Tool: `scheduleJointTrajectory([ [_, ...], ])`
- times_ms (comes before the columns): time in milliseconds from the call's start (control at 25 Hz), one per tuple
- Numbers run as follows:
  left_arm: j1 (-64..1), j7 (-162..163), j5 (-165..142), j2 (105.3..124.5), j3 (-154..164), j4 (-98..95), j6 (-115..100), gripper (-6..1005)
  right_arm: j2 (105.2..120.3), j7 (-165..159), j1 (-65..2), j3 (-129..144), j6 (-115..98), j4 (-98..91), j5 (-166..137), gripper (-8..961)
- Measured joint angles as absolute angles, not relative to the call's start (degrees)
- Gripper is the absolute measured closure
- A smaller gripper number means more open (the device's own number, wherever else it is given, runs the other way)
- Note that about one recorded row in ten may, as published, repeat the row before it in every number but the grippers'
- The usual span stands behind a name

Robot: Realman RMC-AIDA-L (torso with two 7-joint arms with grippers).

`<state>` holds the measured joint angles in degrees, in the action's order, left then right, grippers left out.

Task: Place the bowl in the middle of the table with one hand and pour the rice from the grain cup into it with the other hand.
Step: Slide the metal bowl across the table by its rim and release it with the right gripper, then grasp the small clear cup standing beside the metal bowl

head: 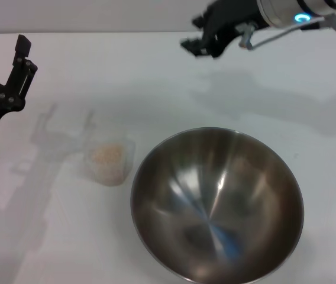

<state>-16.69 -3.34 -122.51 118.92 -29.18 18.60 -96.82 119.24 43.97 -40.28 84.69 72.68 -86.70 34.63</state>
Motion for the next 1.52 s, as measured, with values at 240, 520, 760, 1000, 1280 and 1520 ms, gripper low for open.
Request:
scheduleJointTrajectory([
  [240,-16.84,-3.34,-122.43,118.9,-29.18,18.66,-97.28,240,119.44,43.27,-29.77,95.87,45.84,-91.62,28.02,531],
  [520,-17.0,-3.34,-122.42,118.82,-29.18,18.75,-97.3,241,119.71,43.07,-16.57,106.24,3.52,-87.94,23.92,531],
  [760,-16.98,-3.34,-122.43,118.82,-29.21,18.65,-97.26,242,119.76,35.61,-12.58,115.46,-43.29,-66.14,24.49,531],
  [1000,-16.37,-3.34,-122.43,118.83,-29.27,18.63,-97.27,243,119.74,21.95,-13.46,119.91,-71.59,-47.94,29.32,532],
  [1280,-13.82,-3.34,-122.81,118.9,-28.12,18.75,-97.36,245,119.17,-7.64,-14.37,115.74,-86.41,-26.32,33.05,532],
  [1520,-11.66,-3.34,-122.89,118.9,-22.61,18.25,-96.07,246,118.68,-16.22,-16.83,113.09,-87.19,-16.07,32.86,532],
])
